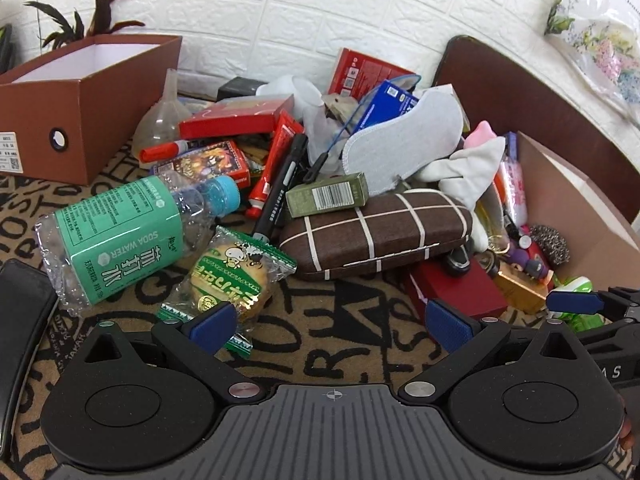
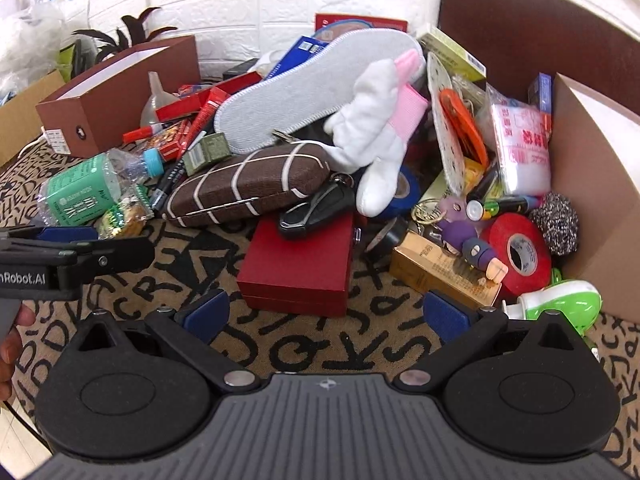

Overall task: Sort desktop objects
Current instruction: 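Reach the left tool to the snack bun packet while the right tool reaches the red box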

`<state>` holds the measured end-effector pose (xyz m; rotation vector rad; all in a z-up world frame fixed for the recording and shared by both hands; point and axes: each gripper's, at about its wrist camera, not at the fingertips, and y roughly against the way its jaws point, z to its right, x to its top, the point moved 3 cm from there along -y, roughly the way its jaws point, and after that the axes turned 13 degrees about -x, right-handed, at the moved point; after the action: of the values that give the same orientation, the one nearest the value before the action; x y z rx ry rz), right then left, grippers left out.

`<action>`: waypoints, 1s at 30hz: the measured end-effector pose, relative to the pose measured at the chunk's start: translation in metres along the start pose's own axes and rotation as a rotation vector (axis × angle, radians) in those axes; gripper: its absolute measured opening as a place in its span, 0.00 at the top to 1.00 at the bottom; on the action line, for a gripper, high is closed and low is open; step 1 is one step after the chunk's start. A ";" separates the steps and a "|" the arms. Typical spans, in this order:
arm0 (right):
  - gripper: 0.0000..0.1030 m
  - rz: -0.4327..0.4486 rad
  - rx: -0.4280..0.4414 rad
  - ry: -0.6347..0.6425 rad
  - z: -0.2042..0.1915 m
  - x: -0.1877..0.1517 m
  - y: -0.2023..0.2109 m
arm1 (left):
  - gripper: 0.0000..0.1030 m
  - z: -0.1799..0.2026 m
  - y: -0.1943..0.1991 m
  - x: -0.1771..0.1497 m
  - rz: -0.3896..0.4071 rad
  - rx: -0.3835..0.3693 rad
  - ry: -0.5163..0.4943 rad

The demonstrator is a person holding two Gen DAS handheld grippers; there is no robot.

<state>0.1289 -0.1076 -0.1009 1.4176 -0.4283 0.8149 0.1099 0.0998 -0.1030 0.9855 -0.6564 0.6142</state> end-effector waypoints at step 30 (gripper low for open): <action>0.05 0.014 -0.029 -0.007 -0.009 -0.004 -0.023 | 0.00 -0.005 -0.001 -0.011 -0.033 0.020 -0.003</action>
<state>0.1413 -0.0986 -0.1213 1.3925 -0.4542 0.8116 0.1048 0.1022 -0.1133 1.0139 -0.6363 0.5914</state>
